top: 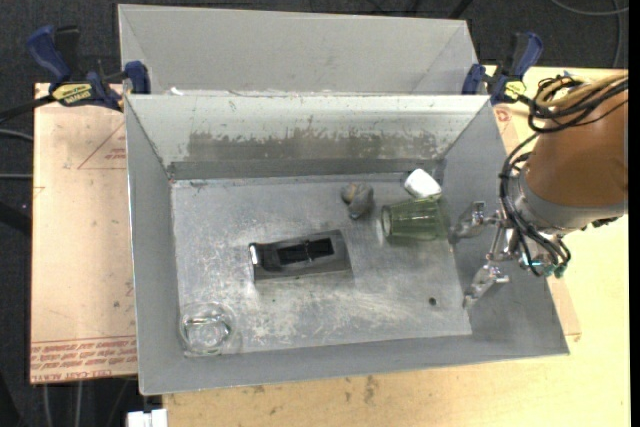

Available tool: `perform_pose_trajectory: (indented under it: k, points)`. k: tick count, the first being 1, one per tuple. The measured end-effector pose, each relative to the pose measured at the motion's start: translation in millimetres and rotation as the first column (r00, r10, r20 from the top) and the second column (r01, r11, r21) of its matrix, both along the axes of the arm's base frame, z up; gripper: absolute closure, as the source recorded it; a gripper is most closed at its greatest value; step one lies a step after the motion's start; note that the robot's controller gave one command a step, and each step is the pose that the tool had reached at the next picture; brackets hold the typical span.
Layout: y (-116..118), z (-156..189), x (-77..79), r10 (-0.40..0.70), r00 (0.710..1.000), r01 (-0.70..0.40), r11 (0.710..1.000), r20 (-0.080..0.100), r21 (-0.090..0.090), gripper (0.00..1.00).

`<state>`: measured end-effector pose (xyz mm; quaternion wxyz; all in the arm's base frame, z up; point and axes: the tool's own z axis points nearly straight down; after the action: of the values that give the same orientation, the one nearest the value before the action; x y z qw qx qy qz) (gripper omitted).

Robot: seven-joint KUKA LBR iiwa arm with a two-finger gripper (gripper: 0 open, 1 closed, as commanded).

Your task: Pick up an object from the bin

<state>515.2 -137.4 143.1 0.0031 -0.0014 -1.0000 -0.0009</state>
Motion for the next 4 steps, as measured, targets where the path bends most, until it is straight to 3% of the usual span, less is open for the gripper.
perform_pose_trajectory:
  k: [1, 2, 3, 4]
  points:
    - [0.4, 3.4, 2.0, 0.002, 1.000, -0.002, 1.000, 0.007, -0.001, 0.00]
    - [19.4, -31.9, 53.6, -0.039, 0.999, 0.039, 0.999, 0.006, -0.002, 0.00]
    - [35.2, -48.5, 74.7, -0.025, 1.000, 0.025, 1.000, 0.004, 0.000, 0.00]
    - [60.4, -55.3, 100.9, 0.096, 0.995, -0.096, 0.995, 0.014, -0.005, 0.00]
